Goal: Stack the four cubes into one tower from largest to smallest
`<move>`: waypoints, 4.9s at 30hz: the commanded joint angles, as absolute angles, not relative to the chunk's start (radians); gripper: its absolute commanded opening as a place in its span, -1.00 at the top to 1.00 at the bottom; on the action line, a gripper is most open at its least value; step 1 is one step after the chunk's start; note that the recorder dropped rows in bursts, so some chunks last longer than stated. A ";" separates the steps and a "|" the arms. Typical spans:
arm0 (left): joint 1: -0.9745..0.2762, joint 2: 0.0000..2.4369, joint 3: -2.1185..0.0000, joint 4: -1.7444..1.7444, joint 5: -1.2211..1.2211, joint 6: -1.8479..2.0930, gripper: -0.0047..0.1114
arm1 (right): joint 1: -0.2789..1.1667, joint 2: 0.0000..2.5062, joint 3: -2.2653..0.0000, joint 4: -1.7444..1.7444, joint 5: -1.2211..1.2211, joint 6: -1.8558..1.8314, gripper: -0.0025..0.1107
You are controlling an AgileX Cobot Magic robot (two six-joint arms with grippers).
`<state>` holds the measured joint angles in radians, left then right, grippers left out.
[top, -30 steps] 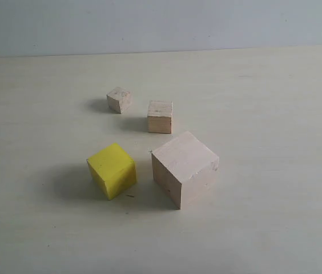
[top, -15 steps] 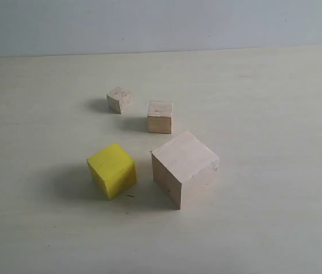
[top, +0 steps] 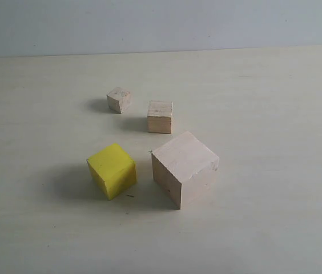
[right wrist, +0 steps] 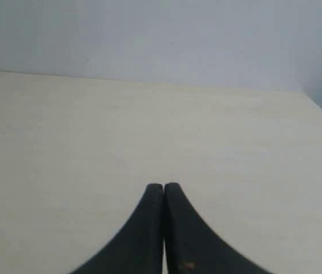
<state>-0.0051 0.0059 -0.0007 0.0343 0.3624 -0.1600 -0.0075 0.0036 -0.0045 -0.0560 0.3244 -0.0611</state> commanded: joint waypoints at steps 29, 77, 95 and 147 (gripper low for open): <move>-0.011 0.053 -0.208 0.061 -0.067 -0.241 0.75 | -0.006 0.022 -0.202 0.000 -0.327 0.228 0.96; -0.508 0.919 -0.639 -0.010 0.551 -0.123 0.75 | 0.466 1.229 -0.628 0.842 0.401 -0.766 -0.38; -0.508 0.919 -0.639 -0.010 0.612 -0.078 0.75 | 0.466 1.460 -0.628 0.829 0.446 -0.866 -0.17; -0.508 0.919 -0.639 -0.010 0.664 -0.078 0.75 | 0.466 1.864 -0.938 1.178 0.344 -1.048 -0.24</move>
